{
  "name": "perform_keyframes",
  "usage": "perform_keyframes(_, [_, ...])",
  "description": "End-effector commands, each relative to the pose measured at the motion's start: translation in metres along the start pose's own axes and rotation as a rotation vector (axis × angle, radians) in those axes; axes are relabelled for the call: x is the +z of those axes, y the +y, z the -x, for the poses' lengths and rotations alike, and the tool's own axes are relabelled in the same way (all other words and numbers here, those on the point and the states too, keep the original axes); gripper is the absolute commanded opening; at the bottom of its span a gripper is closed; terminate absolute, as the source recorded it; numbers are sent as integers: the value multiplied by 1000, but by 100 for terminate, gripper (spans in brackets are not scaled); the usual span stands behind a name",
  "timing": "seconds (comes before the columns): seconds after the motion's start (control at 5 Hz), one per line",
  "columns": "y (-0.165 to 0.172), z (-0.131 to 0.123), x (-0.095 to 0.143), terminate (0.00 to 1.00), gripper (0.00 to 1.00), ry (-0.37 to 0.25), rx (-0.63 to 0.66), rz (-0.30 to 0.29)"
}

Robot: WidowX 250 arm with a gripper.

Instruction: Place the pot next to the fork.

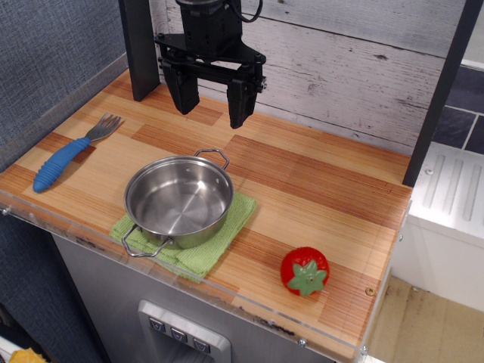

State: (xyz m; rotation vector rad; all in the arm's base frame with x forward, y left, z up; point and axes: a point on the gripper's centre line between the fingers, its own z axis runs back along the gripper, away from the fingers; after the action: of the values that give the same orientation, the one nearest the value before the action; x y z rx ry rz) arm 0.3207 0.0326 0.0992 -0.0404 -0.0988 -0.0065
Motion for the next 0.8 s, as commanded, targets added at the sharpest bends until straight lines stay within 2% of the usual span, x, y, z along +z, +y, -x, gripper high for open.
perform_keyframes(0.0, [0, 0, 0, 0, 100, 0, 0, 0])
perform_keyframes(0.2, [-15, 19, -8, 0, 100, -3, -15, 33])
perform_keyframes(0.4, [-32, 43, -16, 0, 100, 6, -58, 7])
perform_keyframes(0.6, [-39, 53, -29, 0, 100, 28, -78, -23])
